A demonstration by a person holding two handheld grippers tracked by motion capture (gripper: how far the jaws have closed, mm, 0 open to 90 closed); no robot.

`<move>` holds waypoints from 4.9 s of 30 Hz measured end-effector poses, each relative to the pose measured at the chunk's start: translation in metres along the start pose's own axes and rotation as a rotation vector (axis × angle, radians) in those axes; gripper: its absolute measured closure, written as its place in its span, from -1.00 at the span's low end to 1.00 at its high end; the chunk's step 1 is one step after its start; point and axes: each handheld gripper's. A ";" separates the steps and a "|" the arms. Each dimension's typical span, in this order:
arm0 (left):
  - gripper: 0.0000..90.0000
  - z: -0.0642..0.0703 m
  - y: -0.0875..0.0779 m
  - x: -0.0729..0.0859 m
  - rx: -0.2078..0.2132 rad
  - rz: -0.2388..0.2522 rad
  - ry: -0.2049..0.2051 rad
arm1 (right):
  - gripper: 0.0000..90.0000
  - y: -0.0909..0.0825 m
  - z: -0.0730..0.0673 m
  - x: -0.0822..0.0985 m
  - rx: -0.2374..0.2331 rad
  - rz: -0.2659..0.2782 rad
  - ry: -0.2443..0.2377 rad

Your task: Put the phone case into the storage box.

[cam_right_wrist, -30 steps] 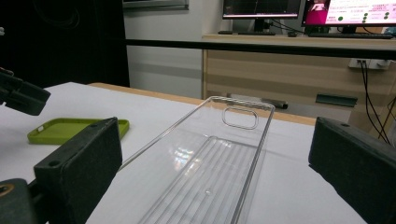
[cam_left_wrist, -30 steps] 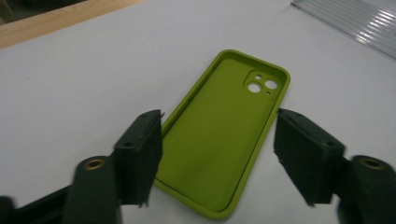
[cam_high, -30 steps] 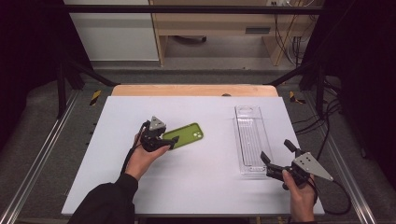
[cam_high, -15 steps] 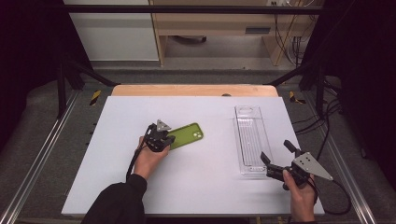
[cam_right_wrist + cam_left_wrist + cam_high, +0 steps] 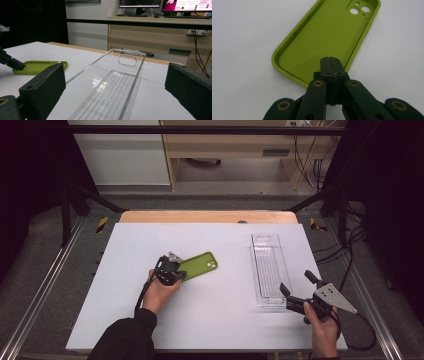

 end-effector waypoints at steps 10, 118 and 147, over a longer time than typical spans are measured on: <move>1.00 -0.004 -0.014 0.012 0.058 -0.033 0.019 | -0.93 0.000 0.001 0.001 0.013 -0.007 -0.004; -0.89 0.007 -0.086 0.083 0.106 -0.006 0.190 | -0.93 -0.005 -0.003 0.005 0.019 -0.015 -0.014; -0.80 0.011 -0.072 0.100 0.116 -0.051 0.187 | -0.94 -0.007 -0.002 0.004 0.014 -0.012 -0.002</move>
Point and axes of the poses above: each handheld gripper's, and its own axes: y roughly forward along the jaws, x roughly out of its underside, z roughly to its right, and after that the axes turned 6 degrees about y, right-handed
